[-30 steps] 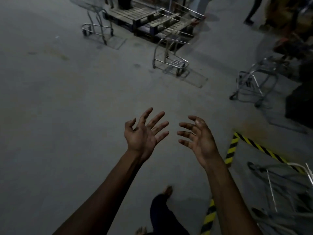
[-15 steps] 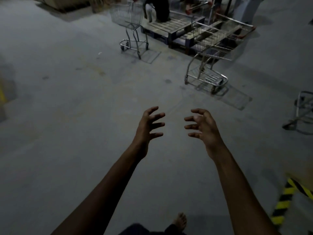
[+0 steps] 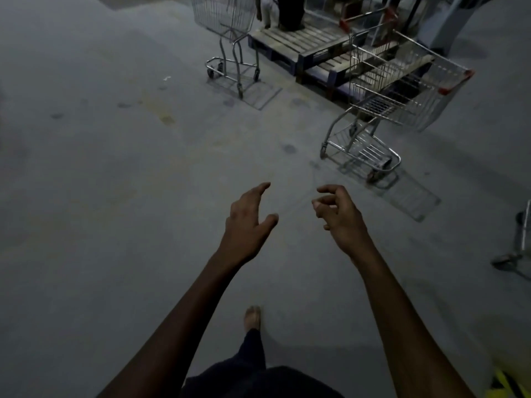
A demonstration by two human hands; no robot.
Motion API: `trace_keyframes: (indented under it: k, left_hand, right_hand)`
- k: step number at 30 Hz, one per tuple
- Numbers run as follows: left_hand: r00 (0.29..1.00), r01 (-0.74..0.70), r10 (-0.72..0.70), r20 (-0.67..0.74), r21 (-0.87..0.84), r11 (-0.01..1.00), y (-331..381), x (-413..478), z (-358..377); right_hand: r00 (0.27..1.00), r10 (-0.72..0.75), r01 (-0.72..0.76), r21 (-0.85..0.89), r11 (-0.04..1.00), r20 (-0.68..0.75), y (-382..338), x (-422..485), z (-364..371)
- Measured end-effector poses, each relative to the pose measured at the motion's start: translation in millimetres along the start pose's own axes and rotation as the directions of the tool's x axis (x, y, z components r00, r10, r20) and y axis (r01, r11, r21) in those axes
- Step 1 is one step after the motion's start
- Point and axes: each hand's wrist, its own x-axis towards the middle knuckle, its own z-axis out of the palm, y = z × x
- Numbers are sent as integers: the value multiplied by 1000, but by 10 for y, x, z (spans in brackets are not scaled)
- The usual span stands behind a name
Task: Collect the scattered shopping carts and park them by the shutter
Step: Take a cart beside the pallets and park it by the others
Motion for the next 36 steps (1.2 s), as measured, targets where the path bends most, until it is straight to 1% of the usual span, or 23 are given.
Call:
trace_keyframes:
  k: [3,5,7,9,13,16,19,21,23,25,28,31,33,36]
  left_hand:
    - [997,-38,23,79,198,980,-52,758,-162]
    - [989,-105,71,129,279,955,-76,1275,-287]
    - [978,-164,108,178,341,926,-143,1783,-396]
    - [970,-195,118,213,393,899,-205,2213,-464]
    - [941,-250,135,311,365,897,-310,2981,-425]
    - [899,-359,207,387,378,853,-384,3678,-344]
    - [875,-430,268,403,395,812,-396,4482,-281]
    - [866,-453,286,411,398,798,-390,5038,-258]
    - [862,-449,272,428,395,801,-389,5570,-243]
    - [854,-424,223,470,381,822,-392,6047,-233]
    - [838,-395,157,522,382,835,-464,6698,-232]
    - [858,-388,170,485,394,833,-610,7316,-269]
    - [874,-350,155,461,374,859,-713,7669,-298]
    - [856,-345,135,499,358,868,-896,8284,-275]
  right_hand:
    - [998,3,-13,-171,985,-56,-125,671,3]
    - [994,-20,-10,-265,964,-107,-177,1126,10]
    - [986,-60,10,-303,953,-158,-209,1548,43]
    - [980,-49,-11,-293,956,-195,-235,1899,101]
    - [983,46,-102,-321,942,-178,-204,2516,202]
    - [975,109,-167,-317,934,-193,-127,3133,234]
    - [968,126,-191,-316,929,-216,-92,3878,267]
    - [973,134,-188,-303,934,-189,-86,4433,275]
    - [978,157,-193,-295,936,-141,-109,4995,254]
    - [976,191,-213,-297,931,-102,-154,5537,210]
    - [979,190,-202,-279,939,-70,-246,6327,196]
    - [980,190,-197,-292,936,-54,-337,7060,232]
    - [976,216,-217,-299,929,-35,-383,7468,296]
    - [968,252,-239,-316,918,-1,-411,8049,380]
